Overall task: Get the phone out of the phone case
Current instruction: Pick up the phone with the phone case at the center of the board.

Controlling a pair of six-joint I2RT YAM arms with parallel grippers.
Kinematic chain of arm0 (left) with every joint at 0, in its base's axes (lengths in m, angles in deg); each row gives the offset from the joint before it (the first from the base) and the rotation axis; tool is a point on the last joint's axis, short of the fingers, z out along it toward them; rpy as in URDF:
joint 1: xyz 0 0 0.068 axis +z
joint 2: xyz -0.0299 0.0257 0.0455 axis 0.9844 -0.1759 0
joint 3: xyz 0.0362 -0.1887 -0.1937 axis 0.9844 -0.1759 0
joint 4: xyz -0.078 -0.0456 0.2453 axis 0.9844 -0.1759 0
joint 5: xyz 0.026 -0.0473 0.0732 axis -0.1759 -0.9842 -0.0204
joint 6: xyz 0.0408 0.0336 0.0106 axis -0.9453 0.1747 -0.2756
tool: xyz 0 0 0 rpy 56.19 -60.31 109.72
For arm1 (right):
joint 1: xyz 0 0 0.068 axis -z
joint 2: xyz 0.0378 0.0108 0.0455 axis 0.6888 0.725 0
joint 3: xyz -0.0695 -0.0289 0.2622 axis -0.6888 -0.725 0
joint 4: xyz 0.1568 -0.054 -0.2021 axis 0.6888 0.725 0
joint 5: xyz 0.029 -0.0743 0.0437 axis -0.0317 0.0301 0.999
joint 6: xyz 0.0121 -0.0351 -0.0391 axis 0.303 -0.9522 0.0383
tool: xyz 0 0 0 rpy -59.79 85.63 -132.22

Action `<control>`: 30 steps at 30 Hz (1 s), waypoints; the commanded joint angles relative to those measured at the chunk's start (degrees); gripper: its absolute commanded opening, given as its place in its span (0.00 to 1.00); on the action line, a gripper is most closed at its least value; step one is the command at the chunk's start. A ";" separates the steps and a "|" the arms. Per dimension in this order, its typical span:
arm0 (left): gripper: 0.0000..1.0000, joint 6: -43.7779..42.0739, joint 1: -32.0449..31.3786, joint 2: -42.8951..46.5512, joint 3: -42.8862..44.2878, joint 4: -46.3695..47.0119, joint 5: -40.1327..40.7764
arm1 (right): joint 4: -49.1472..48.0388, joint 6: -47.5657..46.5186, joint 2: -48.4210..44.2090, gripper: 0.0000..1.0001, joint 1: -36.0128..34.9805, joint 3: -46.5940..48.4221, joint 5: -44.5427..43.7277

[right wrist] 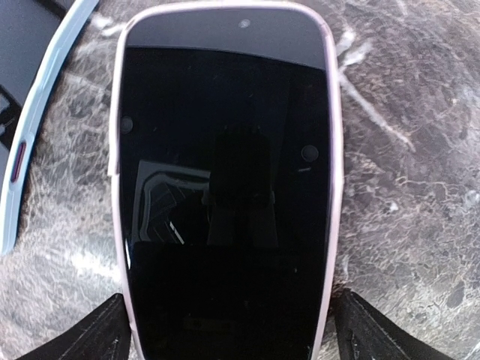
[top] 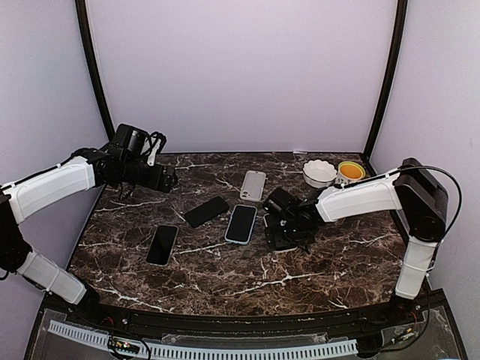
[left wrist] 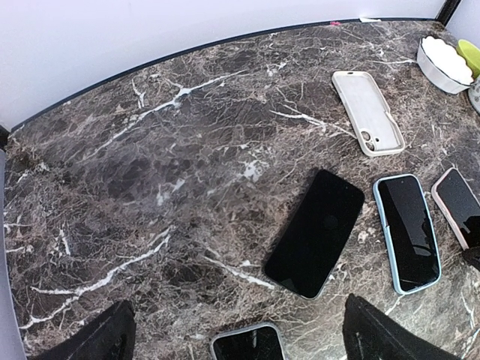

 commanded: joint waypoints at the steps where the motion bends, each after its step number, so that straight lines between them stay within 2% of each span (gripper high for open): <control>1: 0.99 -0.73 0.20 0.50 -1.16 -1.13 0.90 | -4.30 3.63 5.35 0.91 -0.42 -3.67 1.99; 9: 0.99 0.20 0.20 0.54 -2.50 -2.05 0.33 | -7.11 2.43 8.16 0.87 -0.42 -4.36 1.36; 14: 0.99 -0.10 0.20 0.85 -2.71 -2.04 -0.20 | -6.54 1.15 8.30 0.70 -0.51 -5.68 0.81; 17: 0.98 -1.25 0.20 1.20 -2.72 -1.70 -2.78 | -4.14 -3.31 5.17 0.63 -0.59 -6.86 2.00; 22: 0.95 -1.97 0.20 1.79 -1.97 -0.23 -14.07 | 2.18 -10.52 -3.28 0.52 -0.62 -4.27 -1.50; 30: 0.84 0.92 0.20 1.15 0.51 4.76 -37.01 | -6.80 -17.85 -12.16 0.46 -0.70 -2.95 -1.88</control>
